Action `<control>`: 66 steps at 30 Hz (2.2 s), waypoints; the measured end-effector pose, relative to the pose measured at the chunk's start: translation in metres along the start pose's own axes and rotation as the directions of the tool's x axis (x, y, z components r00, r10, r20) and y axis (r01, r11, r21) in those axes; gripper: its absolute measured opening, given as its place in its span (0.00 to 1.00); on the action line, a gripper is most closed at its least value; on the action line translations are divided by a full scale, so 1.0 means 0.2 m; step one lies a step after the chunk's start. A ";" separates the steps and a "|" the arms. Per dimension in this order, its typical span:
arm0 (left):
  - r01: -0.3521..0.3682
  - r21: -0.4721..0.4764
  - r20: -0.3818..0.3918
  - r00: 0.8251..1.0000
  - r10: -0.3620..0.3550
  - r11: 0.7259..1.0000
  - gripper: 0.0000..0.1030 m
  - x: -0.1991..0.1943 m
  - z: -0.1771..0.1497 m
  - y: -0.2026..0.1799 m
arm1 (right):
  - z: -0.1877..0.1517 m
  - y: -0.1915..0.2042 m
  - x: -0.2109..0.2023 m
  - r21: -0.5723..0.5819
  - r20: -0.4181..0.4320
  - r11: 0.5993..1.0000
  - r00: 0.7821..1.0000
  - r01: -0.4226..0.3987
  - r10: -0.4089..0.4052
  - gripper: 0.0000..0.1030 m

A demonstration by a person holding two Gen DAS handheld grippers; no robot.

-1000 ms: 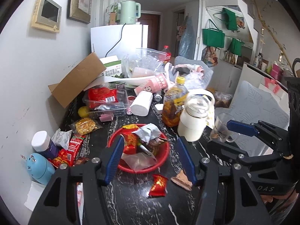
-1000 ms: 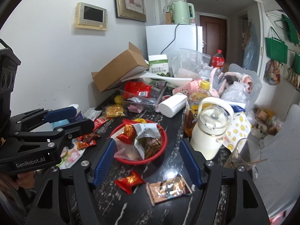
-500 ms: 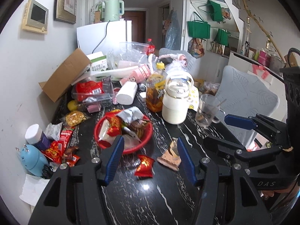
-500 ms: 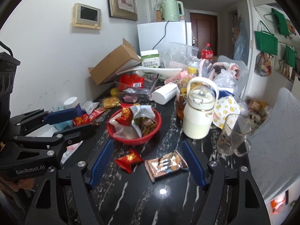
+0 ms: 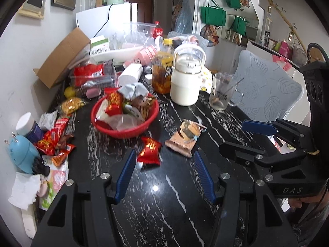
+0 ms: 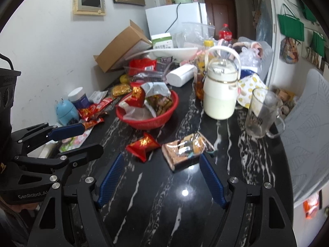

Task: Organize snacks
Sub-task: 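Move both grippers back from the basket toward the remaining packets, then grasp the red candy packet with the left gripper while the right grasps the brown wafer packet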

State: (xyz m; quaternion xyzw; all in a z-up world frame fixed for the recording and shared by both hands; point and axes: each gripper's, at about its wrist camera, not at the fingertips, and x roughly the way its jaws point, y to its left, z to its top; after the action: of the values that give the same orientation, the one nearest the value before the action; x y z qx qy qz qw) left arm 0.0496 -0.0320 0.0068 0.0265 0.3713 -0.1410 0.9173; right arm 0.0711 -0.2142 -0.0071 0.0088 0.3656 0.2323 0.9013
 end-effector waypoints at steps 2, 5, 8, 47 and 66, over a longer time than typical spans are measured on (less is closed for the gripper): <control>0.004 -0.005 -0.009 1.000 -0.004 1.000 0.56 0.02 -0.02 0.01 | -0.03 -0.01 0.03 0.014 -0.018 1.000 1.000 -0.004 0.004 0.74; 0.006 -0.019 -0.020 1.000 -0.007 1.000 0.56 0.06 -0.05 0.02 | -0.07 -0.02 0.07 0.036 -0.048 0.999 0.999 -0.011 0.012 0.74; 0.019 -0.034 -0.034 0.999 -0.020 0.999 0.56 0.10 -0.07 0.04 | -0.09 -0.04 0.12 0.060 -0.075 0.998 0.997 -0.013 0.018 0.74; 0.004 -0.139 -0.073 0.997 -0.014 0.990 0.56 0.53 -0.02 0.38 | 0.13 -0.25 0.91 0.168 -0.278 0.985 0.961 0.051 -0.003 0.74; 0.117 -0.102 -0.172 0.976 -0.133 0.988 0.31 0.76 0.00 0.24 | 0.04 -0.29 0.83 0.102 -0.263 0.993 0.964 0.063 -0.035 0.50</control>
State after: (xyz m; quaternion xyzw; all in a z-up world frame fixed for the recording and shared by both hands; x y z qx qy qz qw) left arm 0.1671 -0.0218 -0.1010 -0.0264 0.4591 -0.1783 0.8699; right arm 0.2039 -0.1940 -0.1216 0.0183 0.4933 0.1887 0.8489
